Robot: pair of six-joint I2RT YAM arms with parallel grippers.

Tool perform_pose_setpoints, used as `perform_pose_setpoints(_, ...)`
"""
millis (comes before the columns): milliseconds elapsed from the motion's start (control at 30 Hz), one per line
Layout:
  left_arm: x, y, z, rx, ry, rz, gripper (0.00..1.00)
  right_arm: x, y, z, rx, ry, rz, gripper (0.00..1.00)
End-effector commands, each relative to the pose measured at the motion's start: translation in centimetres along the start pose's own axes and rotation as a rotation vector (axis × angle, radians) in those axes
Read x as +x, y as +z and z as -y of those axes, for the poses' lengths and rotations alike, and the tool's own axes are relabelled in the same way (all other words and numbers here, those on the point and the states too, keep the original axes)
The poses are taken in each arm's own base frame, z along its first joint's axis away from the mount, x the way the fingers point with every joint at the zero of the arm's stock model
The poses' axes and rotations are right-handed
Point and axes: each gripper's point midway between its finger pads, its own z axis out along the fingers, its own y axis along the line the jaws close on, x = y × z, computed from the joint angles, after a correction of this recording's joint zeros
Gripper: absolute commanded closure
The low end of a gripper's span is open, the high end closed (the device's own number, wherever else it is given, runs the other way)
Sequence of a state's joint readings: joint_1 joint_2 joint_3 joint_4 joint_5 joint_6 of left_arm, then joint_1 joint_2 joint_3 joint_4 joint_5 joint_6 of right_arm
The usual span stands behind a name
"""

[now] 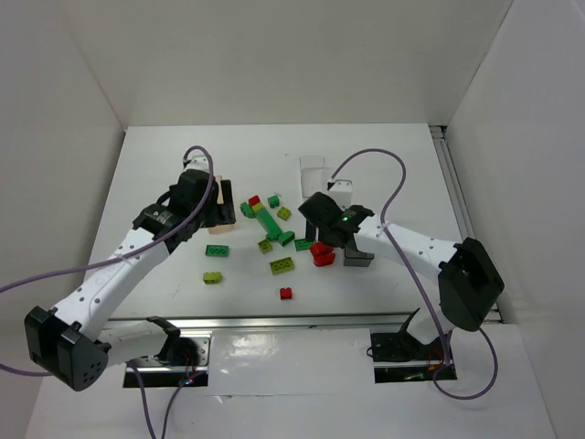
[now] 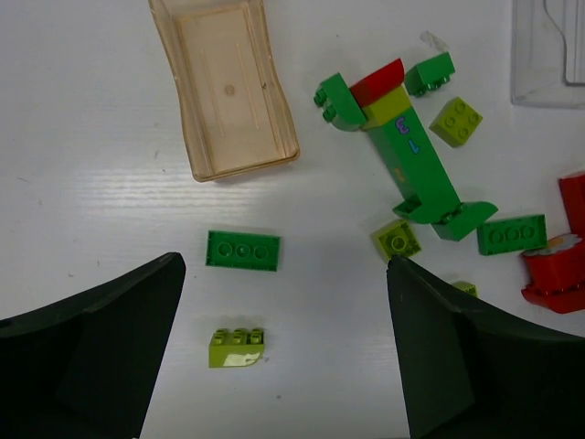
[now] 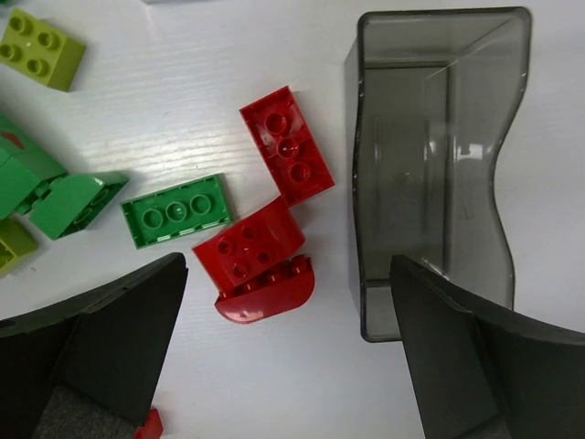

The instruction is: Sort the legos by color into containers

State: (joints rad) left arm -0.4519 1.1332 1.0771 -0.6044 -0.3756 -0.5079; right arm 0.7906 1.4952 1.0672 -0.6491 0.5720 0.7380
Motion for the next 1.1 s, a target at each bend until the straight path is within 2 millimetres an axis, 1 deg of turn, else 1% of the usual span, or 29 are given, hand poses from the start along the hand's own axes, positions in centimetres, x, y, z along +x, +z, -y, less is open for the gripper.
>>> perform_pose_setpoints(0,0.8,0.8,1.2,0.051,-0.039,-0.038,0.0,-0.2,-0.1,-1.2,-0.029,0.0,0.025,0.01)
perform_pose_setpoints(33,1.0,1.0,0.6,0.023,-0.036,-0.036,0.0,-0.3,0.0,-1.4,-0.028,-0.001,0.024,0.01)
perform_pose_setpoints(67,0.7,1.0,0.8,0.028,-0.051,-0.024,0.0,-0.3,0.0,-1.4,-0.028,-0.001,0.024,0.01)
perform_pose_setpoints(167,0.9,1.0,0.3,0.005,-0.081,-0.01,0.0,0.3,-0.1,-2.0,-0.042,-0.029,0.011,0.01)
perform_pose_setpoints(200,1.2,1.0,0.2,-0.001,-0.085,-0.021,0.0,0.1,-0.1,-2.5,-0.062,-0.017,0.018,0.01)
perform_pose_setpoints(233,1.0,0.8,0.2,0.0,-0.086,-0.019,0.0,0.7,-0.2,-3.0,-0.087,-0.036,0.006,0.01)
perform_pose_setpoints(267,1.4,1.1,0.0,-0.021,-0.087,-0.035,0.0,0.9,-0.7,-3.5,-0.125,-0.045,0.006,0.01)
perform_pose_setpoints(300,1.6,0.8,-0.2,-0.028,-0.081,-0.049,0.0,1.1,-0.9,-3.9,-0.156,-0.063,0.002,0.01)
perform_pose_setpoints(333,1.7,1.0,-0.2,-0.032,-0.078,-0.057,0.0,1.0,-1.5,-5.0,-0.217,-0.061,0.016,0.01)
perform_pose_setpoints(367,1.7,1.0,-0.2,-0.032,-0.078,-0.057,0.0,2.5,-1.8,-5.6,-0.277,-0.082,-0.021,0.01)
perform_pose_setpoints(400,2.3,1.1,0.1,-0.016,-0.073,-0.085,0.0,2.6,-3.2,-6.4,-0.348,-0.099,-0.006,0.01)
perform_pose_setpoints(433,2.7,1.0,-0.1,-0.024,-0.067,-0.101,0.0,2.9,-4.1,-7.7,-0.429,-0.09,-0.008,0.01)
perform_pose_setpoints(467,2.9,1.0,-0.2,-0.029,-0.074,-0.11,0.03,4.3,-4.1,-7.5,-0.455,-0.112,-0.03,0.01)
perform_pose_setpoints(500,3.3,1.1,-0.2,-0.036,-0.097,-0.119,0.04,4.7,-5.0,-7.8,-0.501,-0.114,-0.036,0.01)
perform_pose_setpoints(533,3.8,0.8,-0.2,-0.029,-0.105,-0.13,0.05,5.5,-5.0,-7.9,-0.521,-0.12,-0.058,0.01)
perform_pose_setpoints(567,4.4,0.8,-0.5,-0.034,-0.112,-0.138,0.07,6.5,-5.7,-8.3,-0.568,-0.135,-0.096,0.01)
perform_pose_setpoints(600,4.7,0.7,-0.4,-0.028,-0.123,-0.144,0.07,7.6,-6.0,-8.4,-0.583,-0.156,-0.119,0.01)
perform_pose_setpoints(633,4.3,0.3,-0.4,-0.02,-0.138,-0.129,0.08,8.1,-6.4,-8.7,-0.599,-0.169,-0.128,0.01)
perform_pose_setpoints(667,4.8,0.5,-0.5,-0.025,-0.134,-0.139,0.08,8.8,-6.4,-8.8,-0.593,-0.191,-0.137,0.01)
perform_pose_setpoints(700,4.4,0.3,-0.4,-0.016,-0.14,-0.123,0.08,9.8,-6.9,-9.2,-0.602,-0.224,-0.144,0.01)
perform_pose_setpoints(733,4.3,0.4,-0.7,-0.023,-0.146,-0.121,0.08,10.4,-7.0,-9.4,-0.601,-0.243,-0.145,0.01)
perform_pose_setpoints(767,4.3,0.4,-0.7,-0.023,-0.147,-0.121,0.08,11.0,-6.8,-9.2,-0.579,-0.265,-0.144,0.01)
perform_pose_setpoints(800,4.4,0.3,-0.4,-0.01,-0.147,-0.129,0.08,11.5,-7.4,-10.3,-0.598,-0.291,-0.149,0.01)
perform_pose_setpoints(833,4.1,0.2,-0.1,0.005,-0.151,-0.125,0.07,11.9,-7.4,-10.4,-0.581,-0.312,-0.159,0.01)
perform_pose_setpoints(867,4.3,0.3,0.1,0.01,-0.149,-0.138,0.07,11.5,-7.9,-11.4,-0.598,-0.313,-0.151,0.01)
perform_pose_setpoints(900,4.1,0.1,0.5,0.031,-0.153,-0.141,0.07,12.6,-7.8,-11.8,-0.589,-0.347,-0.173,0.01)
perform_pose_setpoints(933,4.1,0.4,0.6,0.031,-0.153,-0.141,0.05,12.8,-7.7,-12.1,-0.583,-0.347,-0.174,0.01)
perform_pose_setpoints(967,4.2,0.3,0.8,0.04,-0.153,-0.146,0.05,13.1,-7.5,-12.0,-0.555,-0.354,-0.176,0.01)
perform_pose_setpoints(1067,4.4,0.5,0.7,0.037,-0.142,-0.154,0.05,14.0,-6.2,-12.3,-0.502,-0.347,-0.21,0.01)
